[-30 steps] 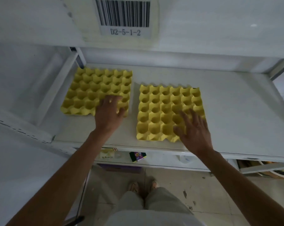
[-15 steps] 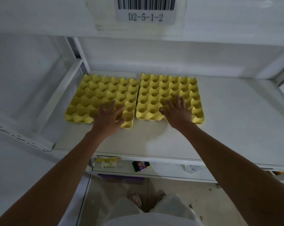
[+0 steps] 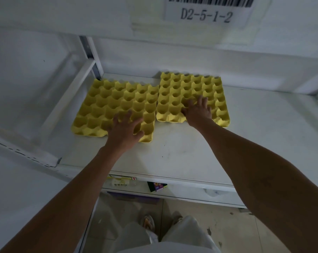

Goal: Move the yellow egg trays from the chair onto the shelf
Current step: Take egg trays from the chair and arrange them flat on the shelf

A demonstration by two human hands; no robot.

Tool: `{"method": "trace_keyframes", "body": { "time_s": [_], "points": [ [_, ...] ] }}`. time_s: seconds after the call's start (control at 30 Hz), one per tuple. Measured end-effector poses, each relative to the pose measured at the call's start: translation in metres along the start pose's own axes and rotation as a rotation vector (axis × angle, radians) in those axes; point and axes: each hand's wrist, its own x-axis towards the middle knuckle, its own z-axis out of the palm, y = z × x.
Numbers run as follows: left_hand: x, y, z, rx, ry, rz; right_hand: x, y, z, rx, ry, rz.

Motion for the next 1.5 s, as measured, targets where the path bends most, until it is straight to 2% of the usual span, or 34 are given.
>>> {"method": "trace_keyframes", "body": {
  "time_s": [0.2, 0.37, 0.5, 0.83, 1.03, 1.2, 1.37, 1.5],
  "points": [
    [0.004, 0.002, -0.008, -0.030, -0.026, -0.039, 0.006, -0.008, -0.005, -0.067, -0.015, 0.018],
    [0.002, 0.002, -0.015, 0.005, -0.063, -0.029, 0.004, -0.006, -0.027, 0.033, -0.087, -0.016],
    [-0.006, 0.006, -0.027, 0.027, -0.113, -0.044, -0.020, 0.009, -0.036, -0.033, 0.009, -0.152],
    [-0.097, 0.062, -0.073, 0.088, 0.009, -0.193, -0.085, 0.021, -0.060, -0.077, 0.051, -0.552],
    [-0.241, 0.098, -0.053, -0.016, 0.072, -0.479, -0.157, 0.013, -0.050, -0.081, -0.031, -0.926],
    [-0.407, 0.128, 0.002, -0.107, 0.035, -0.811, -0.277, -0.032, -0.029, -0.016, -0.157, -1.213],
    [-0.555, 0.168, 0.057, -0.095, 0.082, -1.013, -0.402, -0.053, 0.010, -0.159, -0.259, -1.414],
    [-0.668, 0.191, 0.094, -0.168, 0.020, -1.205, -0.498, -0.057, 0.052, -0.282, -0.381, -1.540]
  ]
}}
